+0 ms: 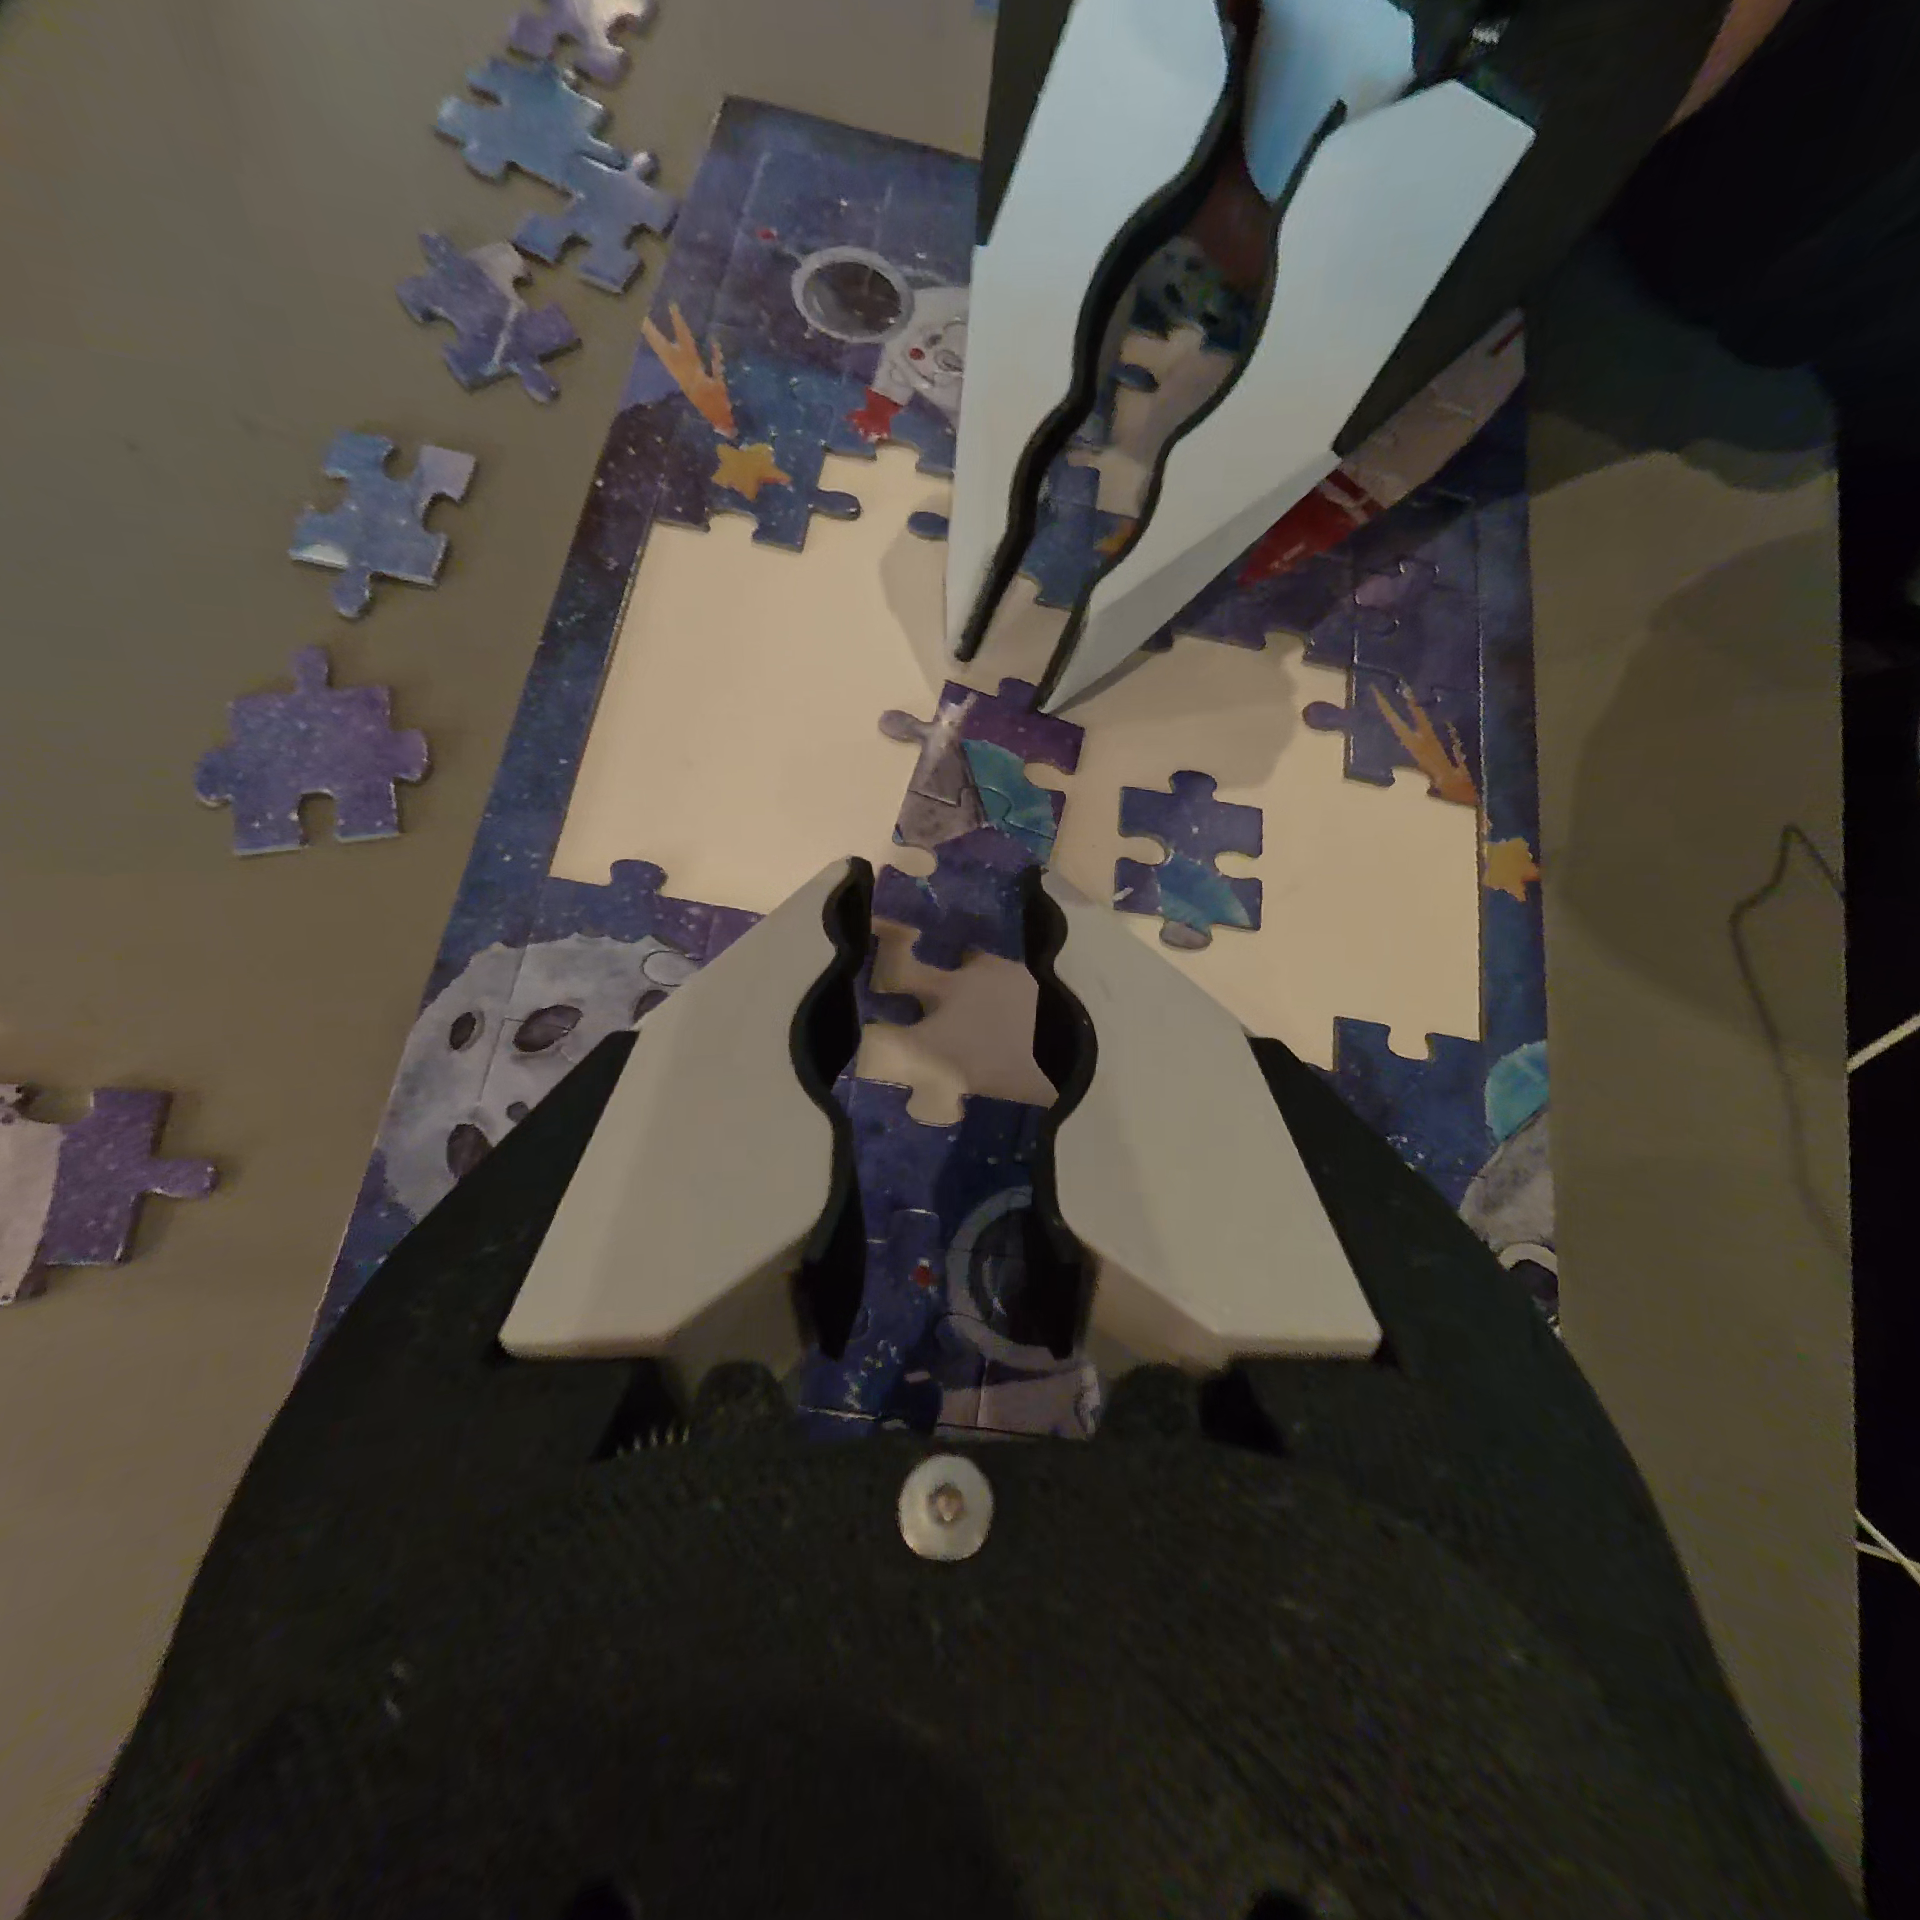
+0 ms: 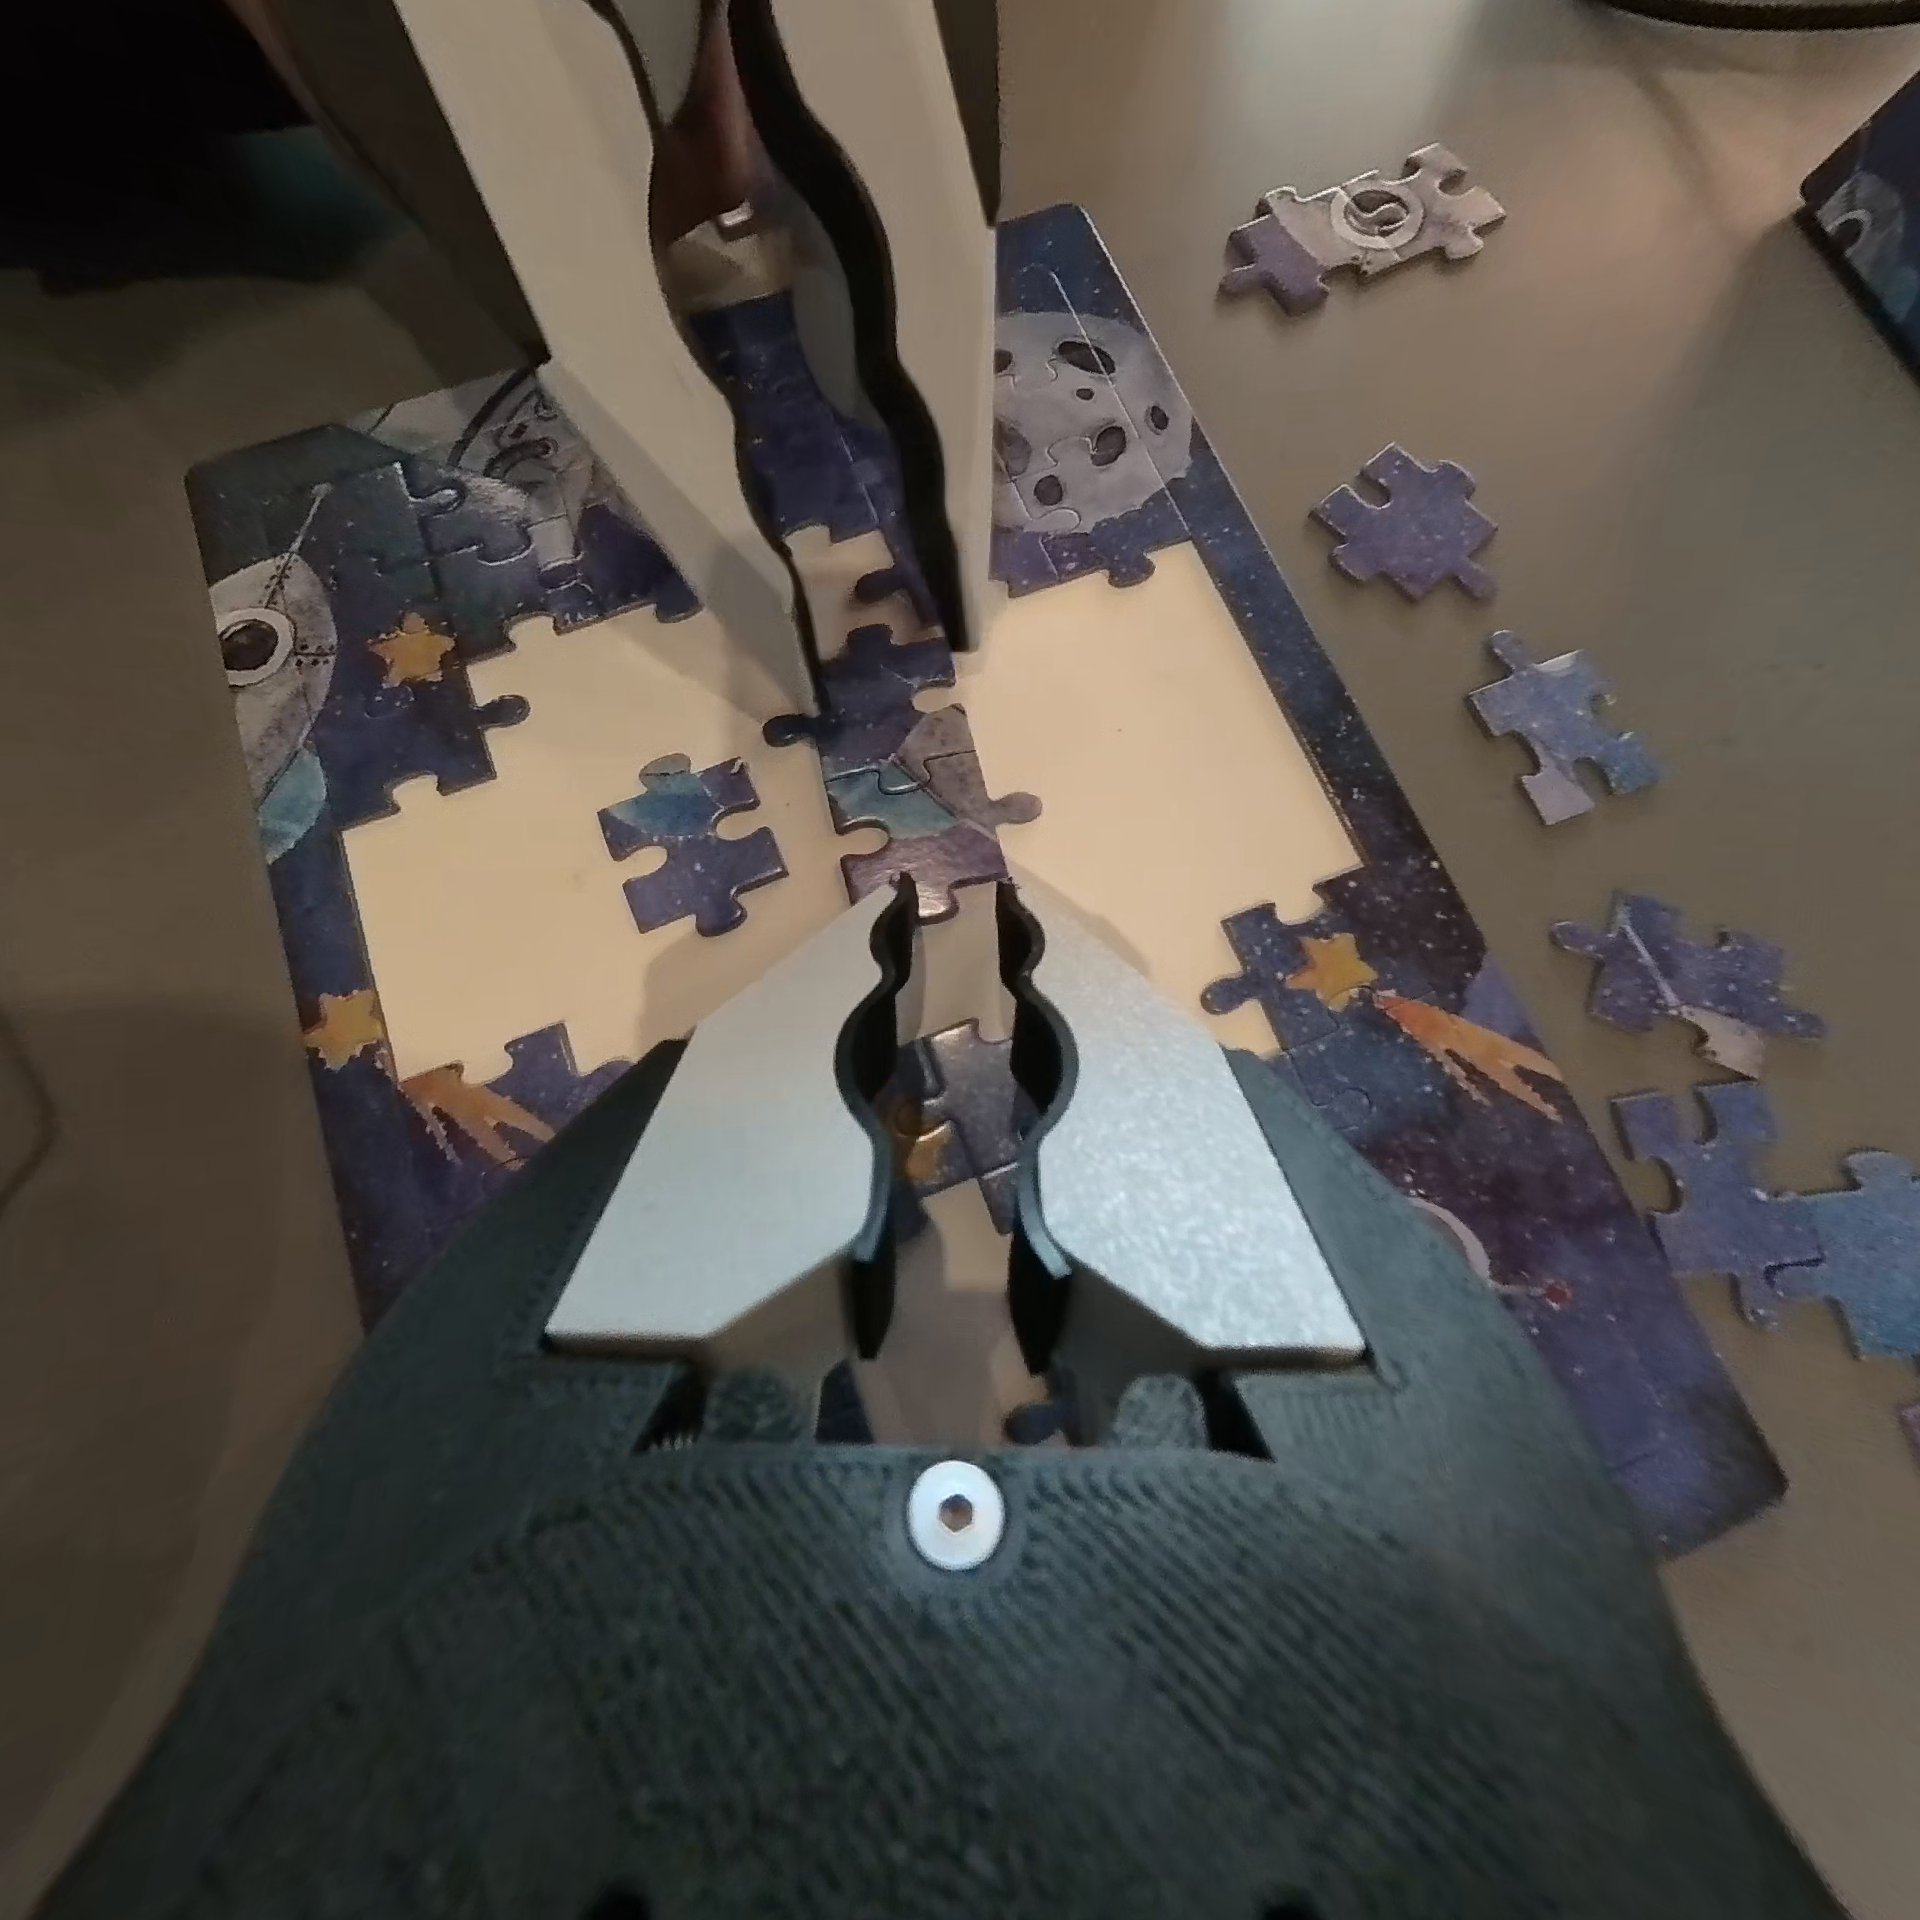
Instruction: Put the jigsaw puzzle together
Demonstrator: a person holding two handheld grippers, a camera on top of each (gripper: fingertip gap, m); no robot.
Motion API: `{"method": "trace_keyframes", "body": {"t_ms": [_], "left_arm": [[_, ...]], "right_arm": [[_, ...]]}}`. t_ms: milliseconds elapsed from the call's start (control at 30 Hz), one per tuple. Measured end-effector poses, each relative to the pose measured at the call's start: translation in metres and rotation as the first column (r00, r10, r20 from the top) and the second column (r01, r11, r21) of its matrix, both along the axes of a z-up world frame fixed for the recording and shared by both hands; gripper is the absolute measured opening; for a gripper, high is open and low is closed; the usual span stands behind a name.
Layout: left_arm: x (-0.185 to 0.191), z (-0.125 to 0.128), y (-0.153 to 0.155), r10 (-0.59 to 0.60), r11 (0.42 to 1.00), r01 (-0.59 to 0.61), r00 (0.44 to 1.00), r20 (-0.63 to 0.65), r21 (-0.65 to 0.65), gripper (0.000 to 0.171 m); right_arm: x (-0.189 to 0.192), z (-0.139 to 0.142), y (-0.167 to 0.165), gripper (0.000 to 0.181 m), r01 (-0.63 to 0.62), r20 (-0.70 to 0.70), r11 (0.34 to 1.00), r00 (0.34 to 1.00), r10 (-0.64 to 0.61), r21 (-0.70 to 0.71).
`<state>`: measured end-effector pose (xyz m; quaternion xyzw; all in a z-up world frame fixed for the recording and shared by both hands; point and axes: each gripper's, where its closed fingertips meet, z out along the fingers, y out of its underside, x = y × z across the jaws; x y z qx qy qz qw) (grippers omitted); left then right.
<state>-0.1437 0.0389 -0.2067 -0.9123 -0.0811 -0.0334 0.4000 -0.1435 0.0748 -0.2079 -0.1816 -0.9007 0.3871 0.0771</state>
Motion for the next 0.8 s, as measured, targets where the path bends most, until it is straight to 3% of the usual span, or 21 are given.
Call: {"method": "trace_keyframes", "body": {"t_ms": [400,800], "left_arm": [[0.008,0.001,0.001,-0.035,0.999,0.035,0.999,0.015,0.011,0.022],[0.018,-0.003,0.007,-0.057,0.998,0.057,0.997,0.046,-0.002,0.024]], "right_arm": [[-0.004,-0.001,0.008,0.017,0.023,0.001,1.0,1.0,-0.023,0.019],[-0.003,0.014,0.002,0.018,0.019,0.012,0.996,1.0,-0.018,-0.083]]}}
